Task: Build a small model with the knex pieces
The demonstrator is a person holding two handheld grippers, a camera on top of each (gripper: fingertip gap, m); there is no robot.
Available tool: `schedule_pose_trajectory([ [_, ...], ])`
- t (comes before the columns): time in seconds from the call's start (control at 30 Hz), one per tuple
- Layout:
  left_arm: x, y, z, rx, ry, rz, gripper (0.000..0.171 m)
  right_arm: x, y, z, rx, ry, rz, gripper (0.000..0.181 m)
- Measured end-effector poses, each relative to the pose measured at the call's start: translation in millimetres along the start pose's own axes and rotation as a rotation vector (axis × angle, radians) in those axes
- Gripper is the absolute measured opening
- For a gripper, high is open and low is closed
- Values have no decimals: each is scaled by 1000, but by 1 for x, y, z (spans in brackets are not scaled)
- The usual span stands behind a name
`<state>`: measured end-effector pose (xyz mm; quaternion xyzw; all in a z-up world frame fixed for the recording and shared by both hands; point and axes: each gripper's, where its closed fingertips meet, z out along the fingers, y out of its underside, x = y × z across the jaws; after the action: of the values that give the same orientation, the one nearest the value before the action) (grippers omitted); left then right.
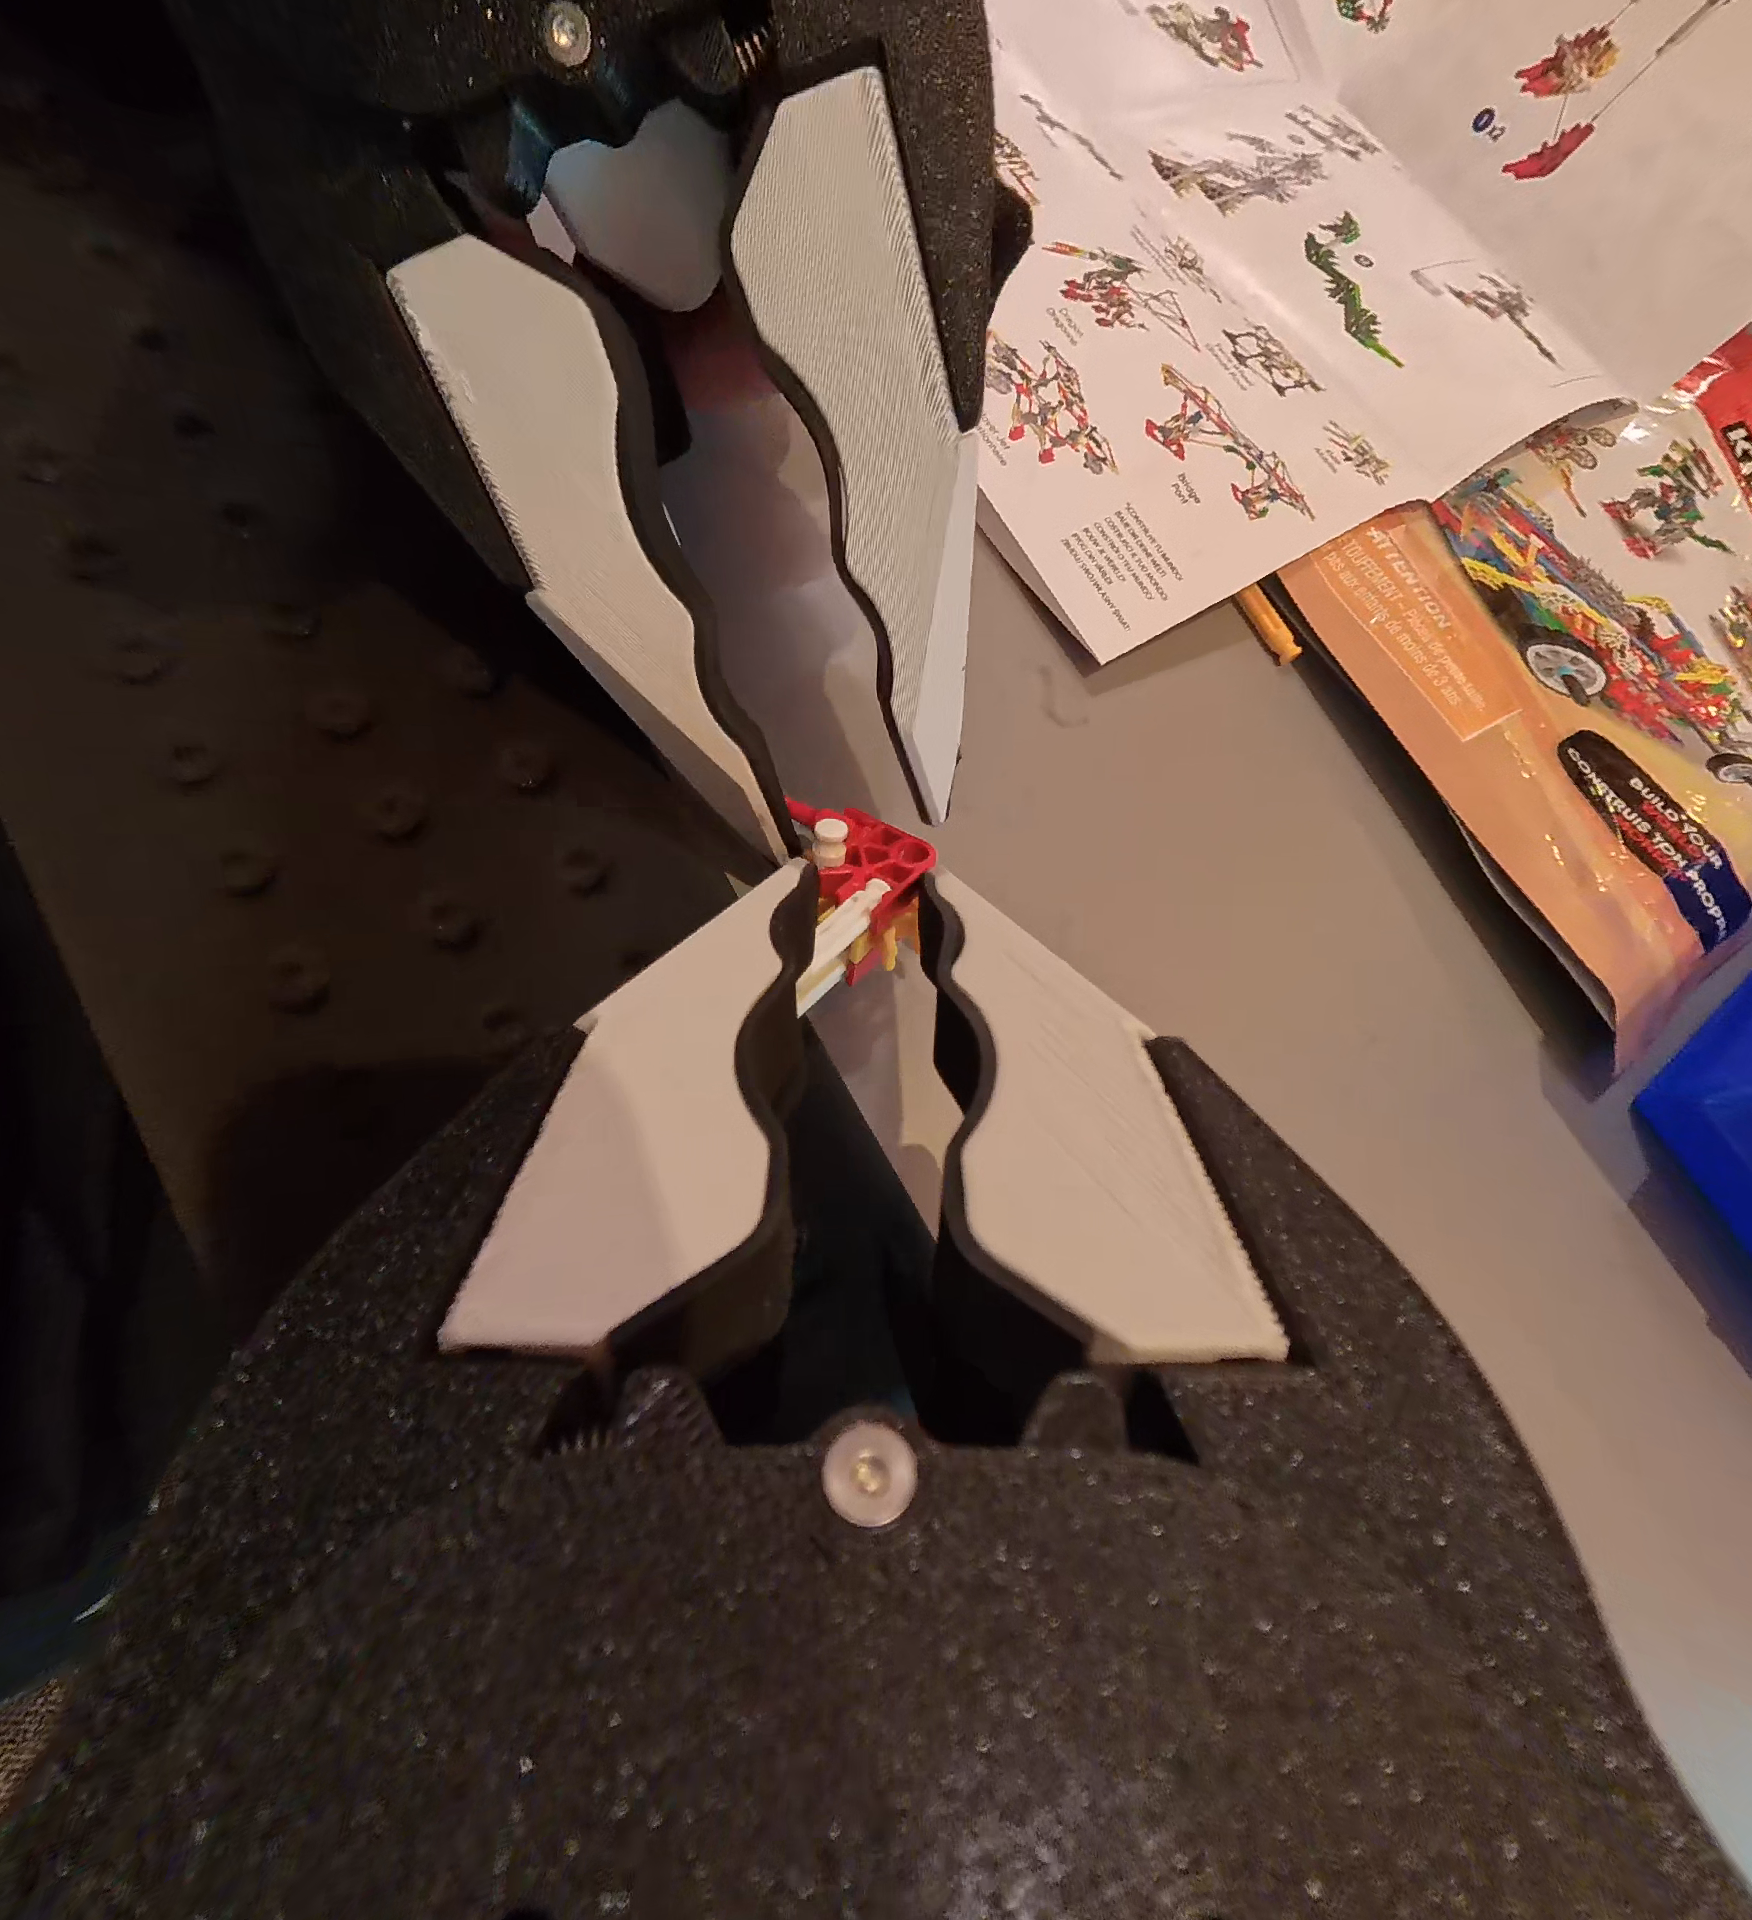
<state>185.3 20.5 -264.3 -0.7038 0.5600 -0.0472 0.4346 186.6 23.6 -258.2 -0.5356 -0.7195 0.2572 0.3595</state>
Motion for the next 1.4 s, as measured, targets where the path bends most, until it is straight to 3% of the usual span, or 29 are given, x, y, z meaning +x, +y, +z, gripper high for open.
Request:
schedule_pose_trajectory([
  [0.37,-1,-5,1,73,114,-142,16,0,2,0,-4,-29,14,19],
  [0.97,2,-12,8,93,217,-208,6,5,8,-6,-2,-45,101,17],
  [1.1,0,-11,7,58,195,-181,8,5,8,-5,1,-51,100,18],
  [1.23,-12,-10,0,60,155,-208,30,5,7,-5,5,-37,82,18],
  [1.4,-7,-11,6,60,205,-211,23,5,7,-5,3,-40,72,18],
])
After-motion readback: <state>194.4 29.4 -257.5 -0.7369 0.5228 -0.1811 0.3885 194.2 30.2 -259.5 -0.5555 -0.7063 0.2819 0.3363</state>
